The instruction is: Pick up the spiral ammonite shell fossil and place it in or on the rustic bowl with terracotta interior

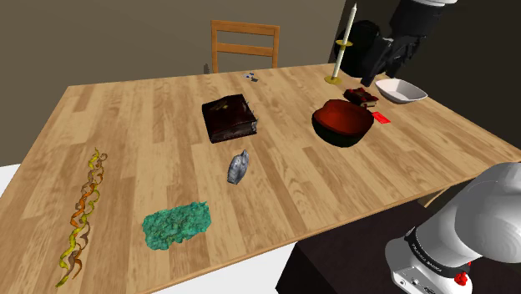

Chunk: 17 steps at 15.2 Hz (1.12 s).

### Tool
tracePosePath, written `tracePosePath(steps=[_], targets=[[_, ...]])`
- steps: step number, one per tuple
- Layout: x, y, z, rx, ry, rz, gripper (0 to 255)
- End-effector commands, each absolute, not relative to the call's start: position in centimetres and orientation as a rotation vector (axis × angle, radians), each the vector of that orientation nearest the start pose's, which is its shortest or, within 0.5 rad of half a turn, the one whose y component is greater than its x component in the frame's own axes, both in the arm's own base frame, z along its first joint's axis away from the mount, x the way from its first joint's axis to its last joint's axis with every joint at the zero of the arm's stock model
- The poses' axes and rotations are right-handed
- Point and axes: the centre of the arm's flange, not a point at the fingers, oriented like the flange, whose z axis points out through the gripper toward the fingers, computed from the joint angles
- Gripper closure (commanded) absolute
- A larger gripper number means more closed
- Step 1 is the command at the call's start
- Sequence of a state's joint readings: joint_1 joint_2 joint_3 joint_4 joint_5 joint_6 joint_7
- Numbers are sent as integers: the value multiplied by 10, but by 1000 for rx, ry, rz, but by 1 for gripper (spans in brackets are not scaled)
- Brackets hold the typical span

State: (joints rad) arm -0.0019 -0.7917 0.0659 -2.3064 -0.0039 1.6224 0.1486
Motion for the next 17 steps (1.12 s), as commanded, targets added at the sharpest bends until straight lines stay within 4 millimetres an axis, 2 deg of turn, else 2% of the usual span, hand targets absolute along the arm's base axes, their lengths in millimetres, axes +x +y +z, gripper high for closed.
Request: tracePosePath(steps=[1,9,17], targets=[[310,27,620,-3173,161,-177,0],[348,121,569,-3176,506,-58,0],[402,204,514,-3136,851,63,0]])
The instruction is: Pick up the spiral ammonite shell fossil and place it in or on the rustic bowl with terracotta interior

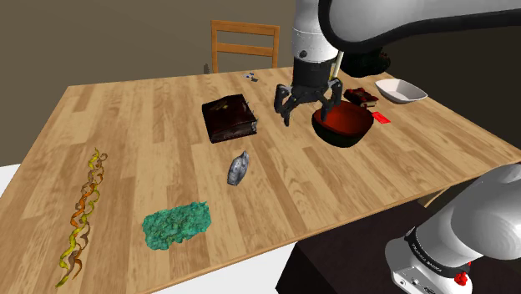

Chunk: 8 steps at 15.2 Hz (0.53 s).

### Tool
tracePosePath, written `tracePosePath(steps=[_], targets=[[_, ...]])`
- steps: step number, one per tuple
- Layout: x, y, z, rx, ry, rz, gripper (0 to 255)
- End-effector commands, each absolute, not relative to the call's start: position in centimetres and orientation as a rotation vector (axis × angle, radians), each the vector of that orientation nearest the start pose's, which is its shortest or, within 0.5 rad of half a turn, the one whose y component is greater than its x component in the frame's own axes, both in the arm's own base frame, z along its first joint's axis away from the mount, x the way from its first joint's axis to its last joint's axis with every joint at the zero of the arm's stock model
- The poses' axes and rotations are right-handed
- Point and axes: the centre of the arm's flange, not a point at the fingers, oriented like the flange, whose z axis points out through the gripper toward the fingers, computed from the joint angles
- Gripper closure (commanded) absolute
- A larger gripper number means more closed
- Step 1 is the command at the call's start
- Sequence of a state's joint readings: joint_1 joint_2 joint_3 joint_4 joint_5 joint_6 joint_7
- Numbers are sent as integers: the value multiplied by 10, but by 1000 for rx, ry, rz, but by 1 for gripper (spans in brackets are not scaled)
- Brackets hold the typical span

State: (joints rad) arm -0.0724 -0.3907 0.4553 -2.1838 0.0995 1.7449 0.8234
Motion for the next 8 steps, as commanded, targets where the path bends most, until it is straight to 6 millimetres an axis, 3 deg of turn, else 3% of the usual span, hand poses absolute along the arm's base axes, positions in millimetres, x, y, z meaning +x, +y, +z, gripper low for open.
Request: tracePosePath(steps=[1,8], targets=[[410,213,507,-3127,894,79,0],[468,273,453,-3052,1193,187,0]])
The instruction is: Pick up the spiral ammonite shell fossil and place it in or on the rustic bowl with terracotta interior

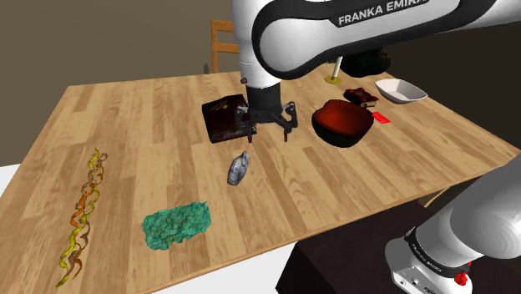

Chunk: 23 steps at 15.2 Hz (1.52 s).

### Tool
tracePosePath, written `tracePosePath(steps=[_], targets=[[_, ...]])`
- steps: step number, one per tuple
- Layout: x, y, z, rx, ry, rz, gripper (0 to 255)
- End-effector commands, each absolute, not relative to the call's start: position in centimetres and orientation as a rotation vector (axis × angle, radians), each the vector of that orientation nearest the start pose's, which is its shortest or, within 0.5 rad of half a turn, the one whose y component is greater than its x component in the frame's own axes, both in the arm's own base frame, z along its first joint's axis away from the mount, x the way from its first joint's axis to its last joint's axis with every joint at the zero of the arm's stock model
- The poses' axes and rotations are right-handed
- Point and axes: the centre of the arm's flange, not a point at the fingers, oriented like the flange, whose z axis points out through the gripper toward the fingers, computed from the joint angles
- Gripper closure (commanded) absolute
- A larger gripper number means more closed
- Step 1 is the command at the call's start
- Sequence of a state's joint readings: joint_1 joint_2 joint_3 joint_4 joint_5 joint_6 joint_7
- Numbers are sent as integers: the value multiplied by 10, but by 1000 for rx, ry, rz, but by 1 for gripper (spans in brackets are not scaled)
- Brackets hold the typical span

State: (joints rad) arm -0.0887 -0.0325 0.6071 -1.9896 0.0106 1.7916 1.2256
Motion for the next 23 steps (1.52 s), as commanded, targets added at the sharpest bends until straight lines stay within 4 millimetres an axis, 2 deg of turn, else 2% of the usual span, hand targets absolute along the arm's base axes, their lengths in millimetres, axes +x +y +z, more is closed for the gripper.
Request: tracePosePath(steps=[1,7,8,15,23], targets=[[477,280,444,-3038,1235,202,0],[533,319,394,-2942,1484,295,0],[533,319,394,-2942,1484,295,0],[524,317,355,-2942,1484,295,0],[524,317,355,-2942,1484,295,0]])
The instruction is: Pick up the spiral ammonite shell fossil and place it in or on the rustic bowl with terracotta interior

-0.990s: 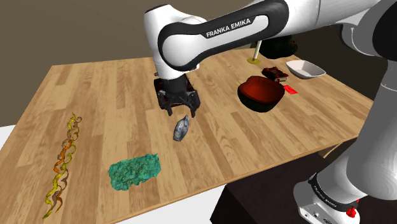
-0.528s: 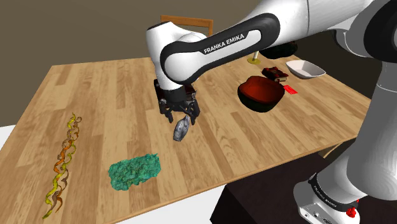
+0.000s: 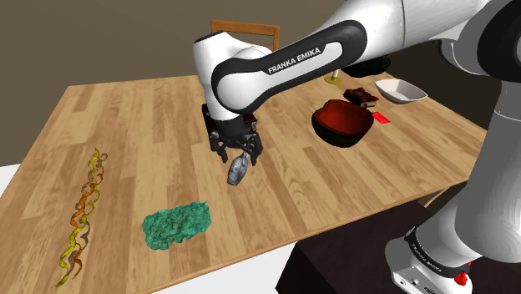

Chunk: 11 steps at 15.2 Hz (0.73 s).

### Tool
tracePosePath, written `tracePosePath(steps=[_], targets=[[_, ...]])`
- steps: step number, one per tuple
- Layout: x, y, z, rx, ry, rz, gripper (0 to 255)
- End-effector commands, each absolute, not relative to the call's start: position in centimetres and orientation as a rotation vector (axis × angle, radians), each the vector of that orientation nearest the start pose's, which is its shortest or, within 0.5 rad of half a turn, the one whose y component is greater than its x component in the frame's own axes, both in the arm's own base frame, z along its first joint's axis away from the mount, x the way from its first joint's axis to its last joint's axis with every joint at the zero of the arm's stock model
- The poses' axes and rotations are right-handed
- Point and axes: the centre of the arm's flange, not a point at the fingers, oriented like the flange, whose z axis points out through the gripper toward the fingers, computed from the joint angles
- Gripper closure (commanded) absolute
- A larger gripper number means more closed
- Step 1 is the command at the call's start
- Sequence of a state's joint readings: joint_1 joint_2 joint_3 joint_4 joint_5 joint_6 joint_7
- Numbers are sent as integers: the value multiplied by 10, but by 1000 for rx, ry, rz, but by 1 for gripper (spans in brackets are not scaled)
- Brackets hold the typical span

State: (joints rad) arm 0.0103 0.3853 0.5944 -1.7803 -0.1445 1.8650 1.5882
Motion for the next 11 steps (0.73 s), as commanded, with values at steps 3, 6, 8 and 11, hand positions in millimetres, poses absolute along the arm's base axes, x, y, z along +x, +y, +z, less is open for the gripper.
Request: tracePosePath(steps=[3,6,8,11], targets=[[524,317,355,-2942,1484,295,255],[524,317,355,-2942,1484,295,255],[524,317,355,-2942,1484,295,255],[524,317,360,-2942,1484,295,255]])
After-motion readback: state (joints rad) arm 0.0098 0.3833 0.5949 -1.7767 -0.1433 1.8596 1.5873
